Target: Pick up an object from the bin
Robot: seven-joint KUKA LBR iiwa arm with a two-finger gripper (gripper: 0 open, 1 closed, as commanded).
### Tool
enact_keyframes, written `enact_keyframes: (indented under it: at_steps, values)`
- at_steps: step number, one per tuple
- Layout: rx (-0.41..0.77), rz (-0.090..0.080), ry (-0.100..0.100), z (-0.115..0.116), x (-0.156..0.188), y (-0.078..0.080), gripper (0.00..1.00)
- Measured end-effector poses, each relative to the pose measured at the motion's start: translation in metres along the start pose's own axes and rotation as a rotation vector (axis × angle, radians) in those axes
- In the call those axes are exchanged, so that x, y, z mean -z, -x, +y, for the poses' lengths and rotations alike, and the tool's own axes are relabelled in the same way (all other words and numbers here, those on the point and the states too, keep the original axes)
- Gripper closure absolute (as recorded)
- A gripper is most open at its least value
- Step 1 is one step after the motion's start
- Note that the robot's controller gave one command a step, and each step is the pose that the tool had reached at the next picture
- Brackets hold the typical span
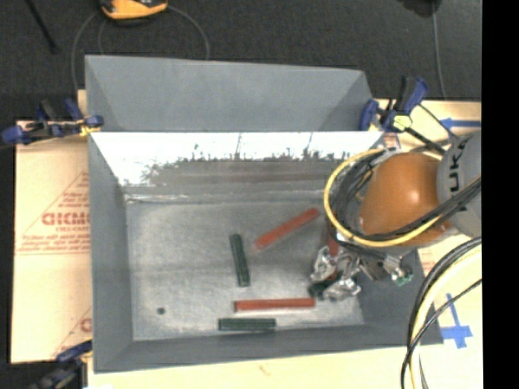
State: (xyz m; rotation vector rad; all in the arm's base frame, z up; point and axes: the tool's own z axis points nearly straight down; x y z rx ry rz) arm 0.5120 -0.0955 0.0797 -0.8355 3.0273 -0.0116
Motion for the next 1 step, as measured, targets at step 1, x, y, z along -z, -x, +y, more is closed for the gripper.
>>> enact_keyframes:
  at_steps: [1]
  values:
    - [0.005, -0.004, 0.006, -0.0064, 0.1249, 0.0108, 1.00]
